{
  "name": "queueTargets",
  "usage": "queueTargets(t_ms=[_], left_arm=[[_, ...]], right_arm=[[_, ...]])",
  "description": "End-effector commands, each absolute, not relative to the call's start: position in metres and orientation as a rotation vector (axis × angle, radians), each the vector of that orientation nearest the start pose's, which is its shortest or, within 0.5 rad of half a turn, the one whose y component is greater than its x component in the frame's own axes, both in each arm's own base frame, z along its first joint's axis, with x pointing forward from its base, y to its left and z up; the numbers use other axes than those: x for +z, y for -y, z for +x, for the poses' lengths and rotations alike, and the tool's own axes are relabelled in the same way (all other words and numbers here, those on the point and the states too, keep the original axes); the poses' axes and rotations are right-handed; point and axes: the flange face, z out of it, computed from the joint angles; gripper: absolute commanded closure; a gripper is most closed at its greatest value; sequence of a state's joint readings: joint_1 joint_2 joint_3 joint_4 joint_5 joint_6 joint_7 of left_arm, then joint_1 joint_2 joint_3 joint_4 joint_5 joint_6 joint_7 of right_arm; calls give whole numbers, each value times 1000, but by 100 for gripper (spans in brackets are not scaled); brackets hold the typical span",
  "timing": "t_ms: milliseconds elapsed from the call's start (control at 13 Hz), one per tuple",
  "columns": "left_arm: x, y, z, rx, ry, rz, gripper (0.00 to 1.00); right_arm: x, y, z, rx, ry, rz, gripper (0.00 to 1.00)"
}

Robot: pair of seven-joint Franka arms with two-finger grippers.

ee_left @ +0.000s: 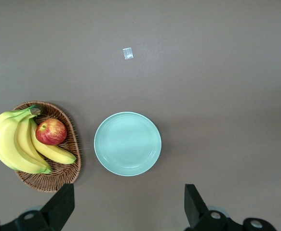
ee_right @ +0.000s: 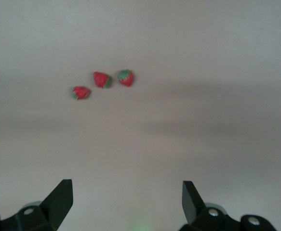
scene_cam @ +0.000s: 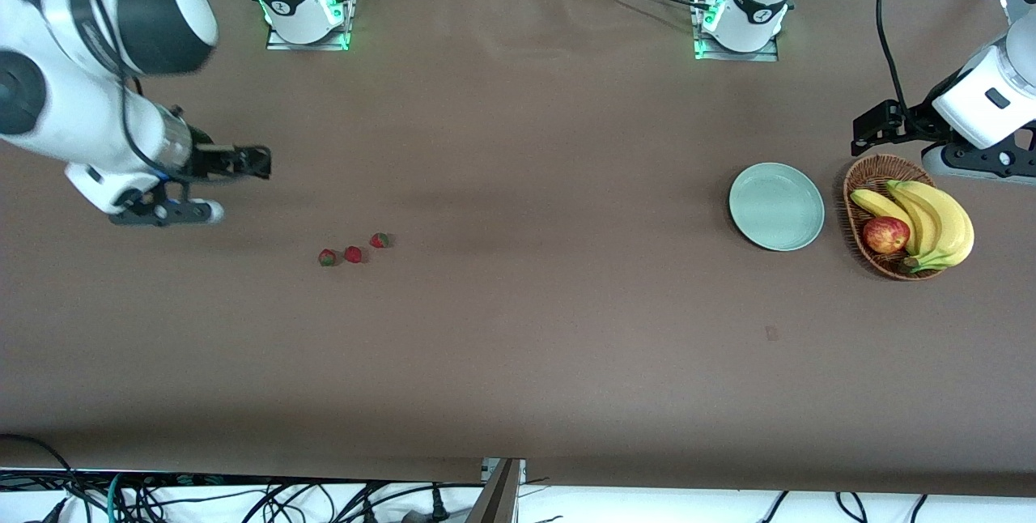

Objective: Collect all strawberries into plate
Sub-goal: 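Reach the right gripper down and grasp the first red strawberry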

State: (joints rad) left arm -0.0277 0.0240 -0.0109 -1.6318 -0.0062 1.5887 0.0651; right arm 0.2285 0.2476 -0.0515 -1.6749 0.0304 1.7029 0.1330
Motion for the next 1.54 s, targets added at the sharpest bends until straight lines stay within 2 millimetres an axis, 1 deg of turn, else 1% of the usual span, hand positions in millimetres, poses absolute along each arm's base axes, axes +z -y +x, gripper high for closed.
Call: queueTargets(t_ms=[0,77,231,462,615,769,846,1154,1308,1385,1462], left_arm=[[586,21,560,92,-166,-3143,0],[586,21,560,92,-166,-3143,0],[586,21,560,92,-166,-3143,0],[585,21,561,94,-166,-3143,0],[585,21,561,94,-164,-3143,0],[585,21,561,94,-166,-3143,0],[585,21,561,94,-166,-3143,0],[584,21,561,96,-164,-3143,0],[584,21,561,96,-164,-3143,0],[584,21,561,96,-164,-3143,0],[584,21,561,96,-164,-3143,0]], right_arm=[[376,-119,590,273,101,-3144,0],[347,-119,591,243,98,-3144,0],[301,-120,598,240,95,-3148,1],[251,-120,604,213,88,-3151,1],[230,-119,605,212,88,-3153,5],[216,-118,607,193,85,-3155,10],[210,-116,608,188,79,-3154,14],[204,-114,615,167,59,-3148,24],[200,-114,618,171,18,-3124,24],[195,-115,619,167,11,-3120,24],[192,-115,621,141,8,-3119,24]])
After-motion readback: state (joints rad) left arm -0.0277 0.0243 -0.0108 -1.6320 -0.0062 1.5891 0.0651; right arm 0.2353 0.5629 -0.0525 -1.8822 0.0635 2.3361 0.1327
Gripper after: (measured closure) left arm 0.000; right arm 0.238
